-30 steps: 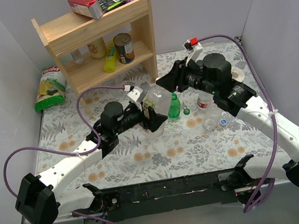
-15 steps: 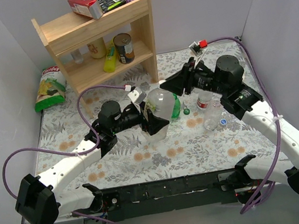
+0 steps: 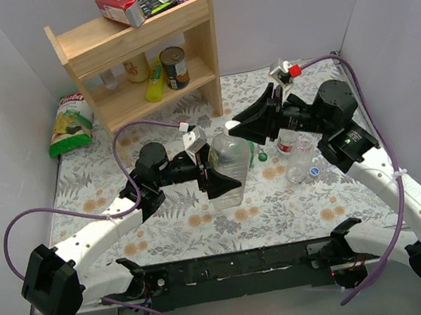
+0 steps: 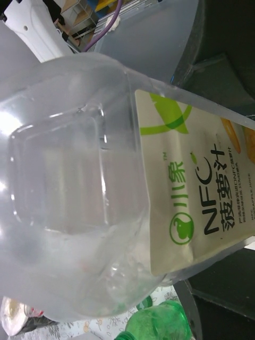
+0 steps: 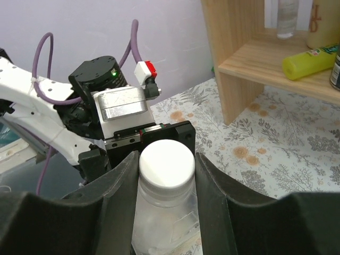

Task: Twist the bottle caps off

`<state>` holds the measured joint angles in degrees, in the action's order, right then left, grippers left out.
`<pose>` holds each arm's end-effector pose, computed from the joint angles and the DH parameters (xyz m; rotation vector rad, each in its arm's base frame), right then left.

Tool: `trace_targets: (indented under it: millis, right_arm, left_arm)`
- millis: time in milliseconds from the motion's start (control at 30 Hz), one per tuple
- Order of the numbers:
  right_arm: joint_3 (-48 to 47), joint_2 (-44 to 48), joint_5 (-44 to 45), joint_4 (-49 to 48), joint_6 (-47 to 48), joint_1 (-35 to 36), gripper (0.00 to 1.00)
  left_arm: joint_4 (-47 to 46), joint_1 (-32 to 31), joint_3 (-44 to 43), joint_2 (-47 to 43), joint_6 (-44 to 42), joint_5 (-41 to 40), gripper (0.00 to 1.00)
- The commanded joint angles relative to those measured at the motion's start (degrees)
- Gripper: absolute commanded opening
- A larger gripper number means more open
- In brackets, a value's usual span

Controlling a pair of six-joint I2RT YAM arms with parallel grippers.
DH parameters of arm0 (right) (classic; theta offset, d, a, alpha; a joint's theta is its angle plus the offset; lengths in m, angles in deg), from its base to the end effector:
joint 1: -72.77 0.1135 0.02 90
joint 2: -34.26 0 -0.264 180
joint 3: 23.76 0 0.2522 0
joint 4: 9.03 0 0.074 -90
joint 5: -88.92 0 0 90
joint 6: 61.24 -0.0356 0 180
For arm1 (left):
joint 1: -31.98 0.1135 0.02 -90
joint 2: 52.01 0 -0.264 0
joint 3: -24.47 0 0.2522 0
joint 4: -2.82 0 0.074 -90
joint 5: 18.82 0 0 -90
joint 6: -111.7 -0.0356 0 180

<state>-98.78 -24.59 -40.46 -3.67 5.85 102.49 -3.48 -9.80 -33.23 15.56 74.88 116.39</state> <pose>0.1845 0.1313 0.4287 -0.6963 1.3784 1.2143 0.1820 -0.1965 0.3081 0.5393 1.9231 -1.8115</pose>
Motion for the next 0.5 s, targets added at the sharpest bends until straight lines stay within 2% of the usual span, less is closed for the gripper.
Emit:
trace_targets:
  millis: [0, 200, 233, 300, 333, 467]
  right_arm:
    - [1.3, -1.5, -6.1, 0.1, 5.3, 0.4, 0.01]
    - [-0.9, -2.0, -2.0, 0.7, 2.2, 0.4, 0.04]
    - [-1.2, -1.9, -0.8, 1.3, 1.7, 0.4, 0.23]
    - [-3.7, -1.9, 7.6, 5.1, -0.5, 0.3, 0.45]
    - [-4.2, -2.1, 9.5, 7.9, -1.2, 0.3, 0.6]
    - [-5.0, -2.6, 10.5, 7.6, -4.8, 0.3, 0.71]
  left_arm:
    - [-7.5, -1.6, -0.9, -1.7, 0.0, 10.5, 0.3]
    - [-3.9, -1.6, -1.9, -1.2, -2.6, 7.7, 0.3]
    - [-2.9, -1.6, -2.1, -1.0, -3.1, 6.9, 0.3]
    - [-1.6, -1.6, -2.6, -1.0, -3.5, 3.5, 0.3]
    - [0.2, -1.6, -3.0, -0.7, -4.1, 2.3, 0.3]
    - [2.2, -1.6, -3.8, -0.7, -4.5, -2.9, 0.3]
